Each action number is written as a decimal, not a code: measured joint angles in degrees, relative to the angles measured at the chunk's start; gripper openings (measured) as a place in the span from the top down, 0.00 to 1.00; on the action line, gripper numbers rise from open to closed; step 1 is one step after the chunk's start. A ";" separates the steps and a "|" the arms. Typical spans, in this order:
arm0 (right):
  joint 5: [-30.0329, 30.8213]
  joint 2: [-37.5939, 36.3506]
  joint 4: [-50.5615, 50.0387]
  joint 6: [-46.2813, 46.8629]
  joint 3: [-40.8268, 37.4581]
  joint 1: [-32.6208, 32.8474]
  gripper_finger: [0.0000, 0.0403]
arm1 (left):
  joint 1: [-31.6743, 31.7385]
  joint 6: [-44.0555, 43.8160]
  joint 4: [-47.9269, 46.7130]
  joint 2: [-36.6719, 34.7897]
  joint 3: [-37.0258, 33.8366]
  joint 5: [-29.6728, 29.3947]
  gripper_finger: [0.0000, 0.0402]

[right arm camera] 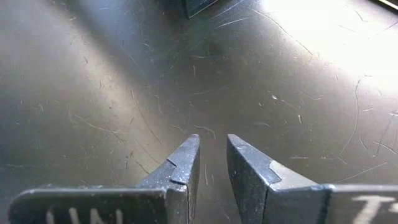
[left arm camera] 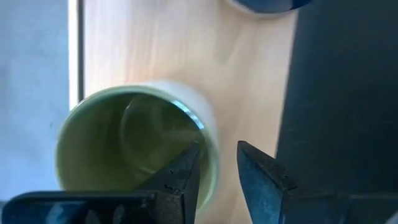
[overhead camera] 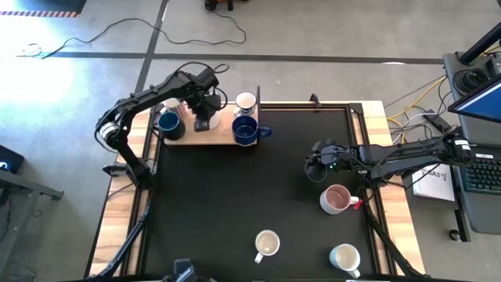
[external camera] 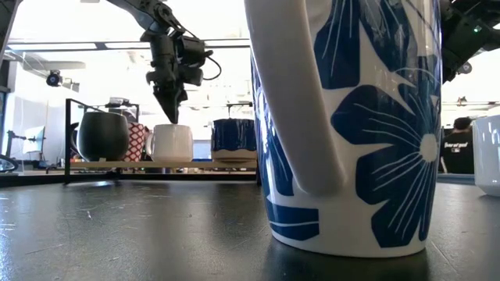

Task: Place coffee mugs
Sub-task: Put the white-green mug on the shelf

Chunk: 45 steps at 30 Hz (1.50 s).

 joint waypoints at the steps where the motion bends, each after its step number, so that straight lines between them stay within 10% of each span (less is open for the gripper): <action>1: -0.01 0.00 0.00 0.00 -0.02 -0.01 0.83 | 0.00 -0.02 0.20 0.00 0.00 -0.76 0.78; 45: 0.00 -0.01 0.00 0.00 0.00 -0.01 0.83 | 5.24 14.17 -1.92 3.50 -0.02 -3.16 0.97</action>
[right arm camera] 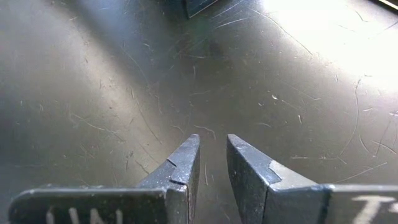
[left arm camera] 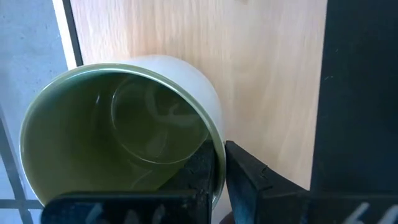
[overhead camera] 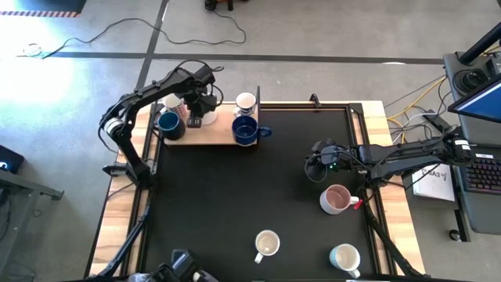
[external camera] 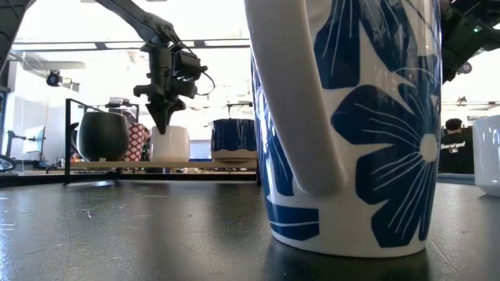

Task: Place coffee mugs
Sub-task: Put the white-green mug on the shelf

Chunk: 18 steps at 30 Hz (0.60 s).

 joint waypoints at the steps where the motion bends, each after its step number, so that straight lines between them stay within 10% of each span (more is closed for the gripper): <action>1: 0.00 0.00 0.00 0.00 0.00 -0.01 0.83 | 0.43 0.45 0.00 0.00 0.00 0.02 0.97; 18: 0.00 0.01 0.00 0.00 0.00 -0.01 0.83 | 4.69 3.94 -0.30 -0.02 0.31 -0.42 0.97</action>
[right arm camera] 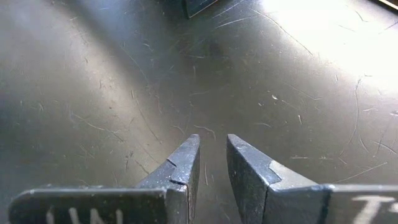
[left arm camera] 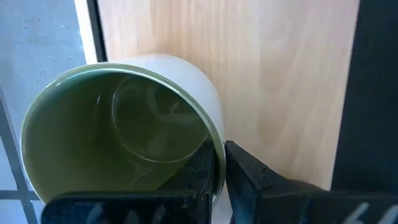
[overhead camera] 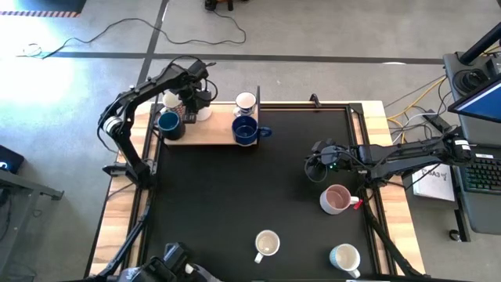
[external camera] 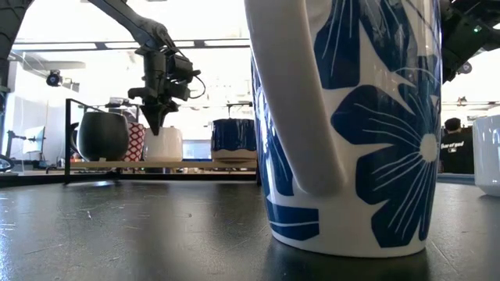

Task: Place coffee mugs
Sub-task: Put the white-green mug on the shelf

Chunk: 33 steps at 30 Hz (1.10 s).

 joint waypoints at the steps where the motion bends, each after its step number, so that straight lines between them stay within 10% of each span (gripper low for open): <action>1: 0.00 0.00 0.00 0.00 0.00 0.02 0.83 | 0.18 -0.01 -0.16 0.00 0.12 -0.02 0.97; 33: 0.00 0.00 0.00 0.00 0.00 0.00 0.83 | 0.55 -4.12 -4.01 -0.20 1.02 3.19 0.94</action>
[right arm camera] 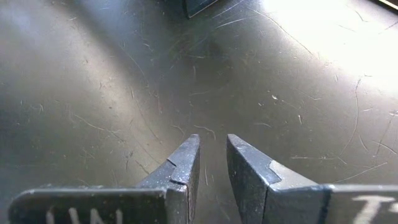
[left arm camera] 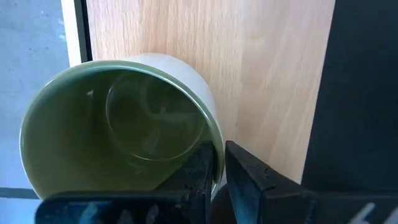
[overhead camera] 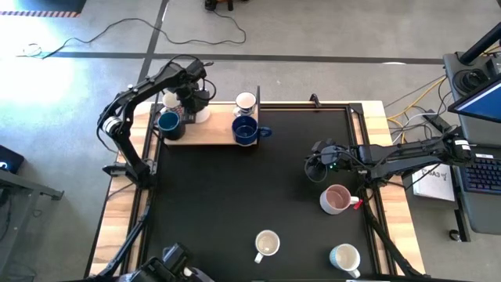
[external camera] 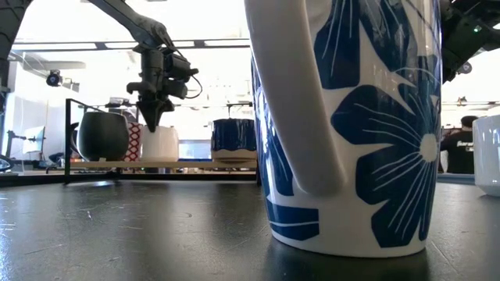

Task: Place coffee mugs
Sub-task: Put the white-green mug on the shelf

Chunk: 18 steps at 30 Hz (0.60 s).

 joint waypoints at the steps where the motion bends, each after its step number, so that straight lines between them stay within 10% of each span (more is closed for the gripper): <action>1: -0.01 0.00 0.00 0.00 0.00 0.01 0.83 | 0.00 -0.22 0.00 0.00 0.00 0.44 0.94; 18: 0.00 0.00 0.00 0.00 0.00 0.02 0.83 | -0.39 -0.24 1.04 -1.97 -0.02 2.26 0.87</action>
